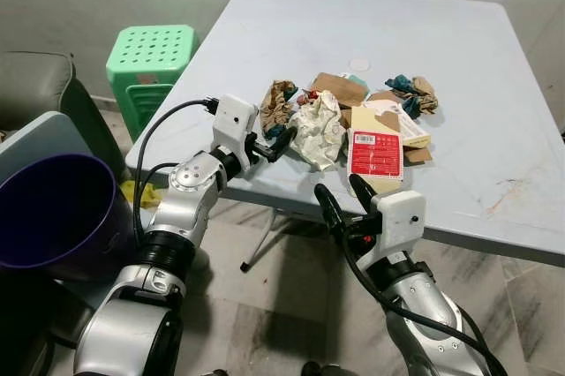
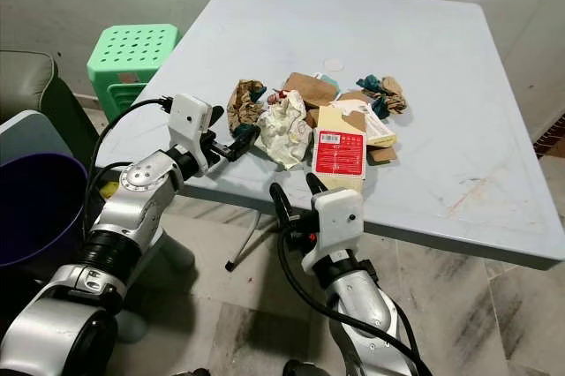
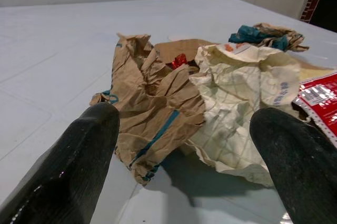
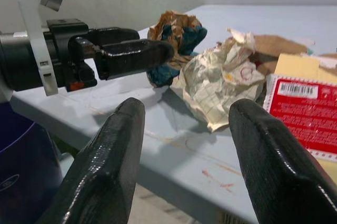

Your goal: Picking trash to rubbish bin

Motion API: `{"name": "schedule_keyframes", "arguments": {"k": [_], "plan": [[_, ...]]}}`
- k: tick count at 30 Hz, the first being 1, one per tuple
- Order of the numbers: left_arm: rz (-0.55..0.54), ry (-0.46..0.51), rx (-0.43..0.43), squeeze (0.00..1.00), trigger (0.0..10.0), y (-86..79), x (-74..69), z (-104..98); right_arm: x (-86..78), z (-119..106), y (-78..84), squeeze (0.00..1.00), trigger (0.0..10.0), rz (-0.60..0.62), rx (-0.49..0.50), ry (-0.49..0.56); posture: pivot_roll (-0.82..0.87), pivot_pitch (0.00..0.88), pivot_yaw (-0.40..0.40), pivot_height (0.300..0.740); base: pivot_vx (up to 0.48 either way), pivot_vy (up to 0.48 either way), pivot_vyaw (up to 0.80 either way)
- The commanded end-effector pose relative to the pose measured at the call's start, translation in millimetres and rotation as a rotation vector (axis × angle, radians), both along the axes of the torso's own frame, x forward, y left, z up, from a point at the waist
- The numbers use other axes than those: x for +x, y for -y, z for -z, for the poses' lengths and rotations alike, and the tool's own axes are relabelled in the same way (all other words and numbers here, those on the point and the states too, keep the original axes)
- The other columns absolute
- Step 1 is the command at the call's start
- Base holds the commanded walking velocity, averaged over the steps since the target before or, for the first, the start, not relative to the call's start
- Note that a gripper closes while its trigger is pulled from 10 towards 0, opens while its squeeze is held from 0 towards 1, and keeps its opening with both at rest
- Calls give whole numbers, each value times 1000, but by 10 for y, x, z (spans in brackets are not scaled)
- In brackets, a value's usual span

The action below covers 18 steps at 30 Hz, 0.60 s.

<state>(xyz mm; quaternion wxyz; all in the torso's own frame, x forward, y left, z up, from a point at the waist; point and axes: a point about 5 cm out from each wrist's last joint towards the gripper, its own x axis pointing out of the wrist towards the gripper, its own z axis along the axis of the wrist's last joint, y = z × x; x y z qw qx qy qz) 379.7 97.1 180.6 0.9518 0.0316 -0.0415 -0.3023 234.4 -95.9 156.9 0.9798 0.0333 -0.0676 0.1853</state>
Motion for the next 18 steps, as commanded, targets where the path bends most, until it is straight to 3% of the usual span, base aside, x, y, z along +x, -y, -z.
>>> {"name": "schedule_keyframes", "arguments": {"k": [1,11,18], "plan": [[7,8,11,0,10000,14,12,-19,-40,-38,-19,0,10000,4,7,7,-149,226,19,740,0,0,0],[-23,31,24,0,10000,-50,56,-69,-124,-18,-29,0,10000,33,29,-21,-146,240,26,740,0,0,0],[-67,36,33,0,10000,-130,101,-92,-184,-97,-114,0,10000,-23,79,0,-153,244,26,740,0,0,0]]}}
